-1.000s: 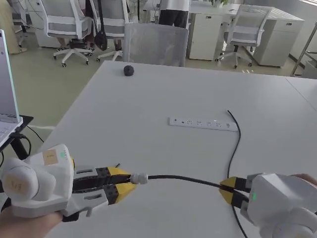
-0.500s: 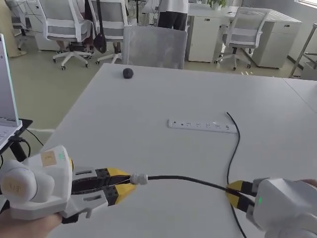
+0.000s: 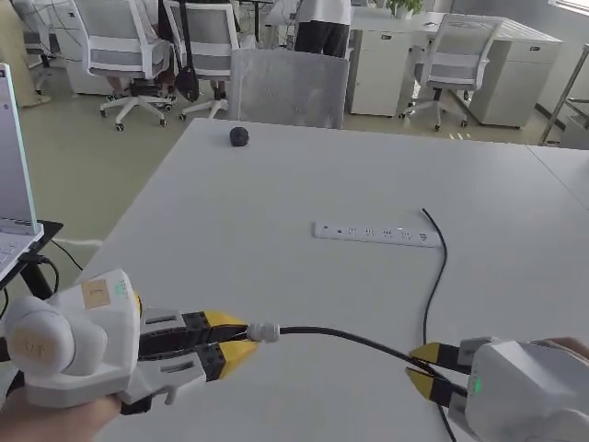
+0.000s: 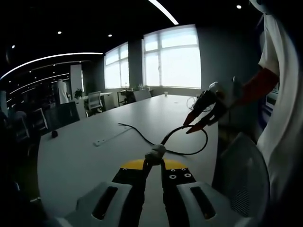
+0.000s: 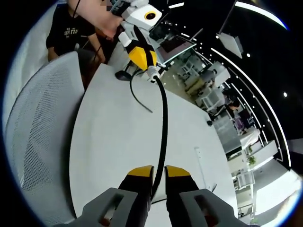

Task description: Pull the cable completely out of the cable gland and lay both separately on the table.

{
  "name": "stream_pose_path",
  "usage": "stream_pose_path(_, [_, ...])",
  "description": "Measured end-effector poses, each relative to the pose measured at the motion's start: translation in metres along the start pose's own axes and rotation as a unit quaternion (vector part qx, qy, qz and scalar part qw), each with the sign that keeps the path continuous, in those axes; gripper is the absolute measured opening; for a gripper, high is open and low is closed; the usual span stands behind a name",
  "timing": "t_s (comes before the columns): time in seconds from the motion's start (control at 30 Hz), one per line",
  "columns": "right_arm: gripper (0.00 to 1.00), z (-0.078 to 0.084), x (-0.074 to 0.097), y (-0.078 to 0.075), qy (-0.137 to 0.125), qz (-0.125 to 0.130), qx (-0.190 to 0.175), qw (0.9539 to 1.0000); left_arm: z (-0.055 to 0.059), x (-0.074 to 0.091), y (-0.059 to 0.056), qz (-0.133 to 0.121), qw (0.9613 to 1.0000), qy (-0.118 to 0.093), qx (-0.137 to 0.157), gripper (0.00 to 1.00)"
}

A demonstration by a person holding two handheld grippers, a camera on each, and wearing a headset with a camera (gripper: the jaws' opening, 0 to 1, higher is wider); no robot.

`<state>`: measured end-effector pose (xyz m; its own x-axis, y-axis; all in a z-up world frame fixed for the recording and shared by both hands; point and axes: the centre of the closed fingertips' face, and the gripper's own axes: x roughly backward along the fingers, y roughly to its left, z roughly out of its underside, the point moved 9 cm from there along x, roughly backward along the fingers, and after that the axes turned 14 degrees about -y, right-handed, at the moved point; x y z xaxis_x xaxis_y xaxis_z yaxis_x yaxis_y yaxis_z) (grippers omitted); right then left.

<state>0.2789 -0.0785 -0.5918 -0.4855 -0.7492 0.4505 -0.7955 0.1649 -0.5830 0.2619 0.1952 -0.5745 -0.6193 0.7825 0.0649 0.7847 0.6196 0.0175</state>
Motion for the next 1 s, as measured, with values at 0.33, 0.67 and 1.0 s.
stream_pose_path(0.33, [0.13,-0.016,-0.015,0.005,-0.021,-0.008,-0.009,0.9997,0.001,-0.003,-0.005,0.004,1.0000,0.002,0.002,0.13])
stream_pose_path(0.67, [0.11,-0.050,-0.040,0.006,-0.062,-0.012,-0.004,0.9980,0.002,-0.009,-0.012,0.014,0.9999,0.004,-0.003,0.13])
stream_pose_path(1.0, [0.10,-0.072,-0.052,0.008,-0.091,-0.019,0.002,0.9956,0.003,-0.012,-0.016,0.019,0.9998,0.006,-0.003,0.13])
